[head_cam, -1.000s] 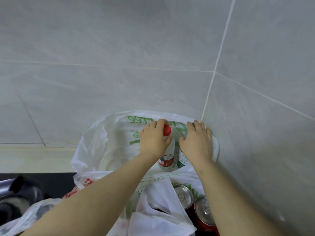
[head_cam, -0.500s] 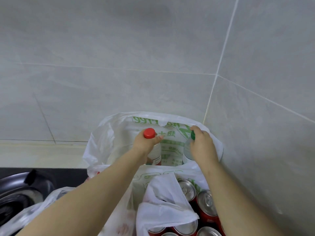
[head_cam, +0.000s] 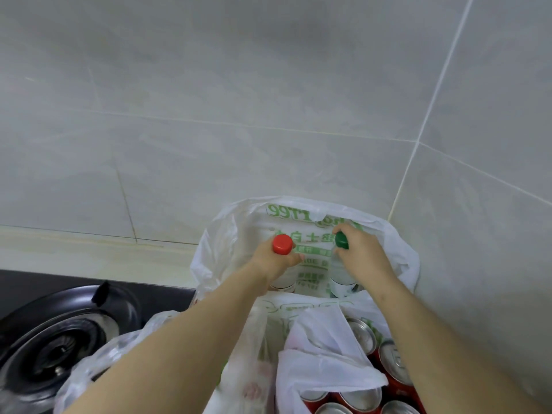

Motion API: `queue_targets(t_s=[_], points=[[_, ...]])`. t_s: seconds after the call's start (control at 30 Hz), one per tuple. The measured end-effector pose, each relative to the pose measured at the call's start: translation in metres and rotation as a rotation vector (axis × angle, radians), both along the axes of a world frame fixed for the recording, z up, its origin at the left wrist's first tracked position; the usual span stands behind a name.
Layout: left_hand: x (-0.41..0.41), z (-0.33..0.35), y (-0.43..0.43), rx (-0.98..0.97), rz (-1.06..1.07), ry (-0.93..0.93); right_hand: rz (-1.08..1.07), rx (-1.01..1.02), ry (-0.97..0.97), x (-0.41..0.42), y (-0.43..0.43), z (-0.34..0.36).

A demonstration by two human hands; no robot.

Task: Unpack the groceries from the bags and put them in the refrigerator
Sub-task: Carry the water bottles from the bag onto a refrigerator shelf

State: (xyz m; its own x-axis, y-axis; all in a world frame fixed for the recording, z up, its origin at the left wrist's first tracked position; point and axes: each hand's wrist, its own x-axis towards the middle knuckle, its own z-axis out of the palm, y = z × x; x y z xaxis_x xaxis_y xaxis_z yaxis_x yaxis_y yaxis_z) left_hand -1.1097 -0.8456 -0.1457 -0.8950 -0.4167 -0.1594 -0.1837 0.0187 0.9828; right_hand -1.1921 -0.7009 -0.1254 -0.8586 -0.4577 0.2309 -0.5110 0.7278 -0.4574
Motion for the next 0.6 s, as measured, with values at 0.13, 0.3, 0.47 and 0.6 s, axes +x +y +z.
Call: queue_targets(t_s=[0.13,0.3,0.47,0.6], points=[[0.0,0.0,0.001,-0.007,0.023,0.015,0.013,-0.114,-0.079,0.002,-0.01,0.003],[-0.001,-0.005,-0.009,-0.016,0.077,0.024,0.086,-0.285,-0.167,0.007,-0.024,-0.004],[-0.003,-0.011,-0.02,-0.116,0.158,0.002,0.029,-0.457,-0.439,0.0,-0.026,-0.009],[-0.006,-0.011,-0.024,-0.142,0.188,0.0,-0.057,-0.459,-0.751,-0.002,-0.025,-0.01]])
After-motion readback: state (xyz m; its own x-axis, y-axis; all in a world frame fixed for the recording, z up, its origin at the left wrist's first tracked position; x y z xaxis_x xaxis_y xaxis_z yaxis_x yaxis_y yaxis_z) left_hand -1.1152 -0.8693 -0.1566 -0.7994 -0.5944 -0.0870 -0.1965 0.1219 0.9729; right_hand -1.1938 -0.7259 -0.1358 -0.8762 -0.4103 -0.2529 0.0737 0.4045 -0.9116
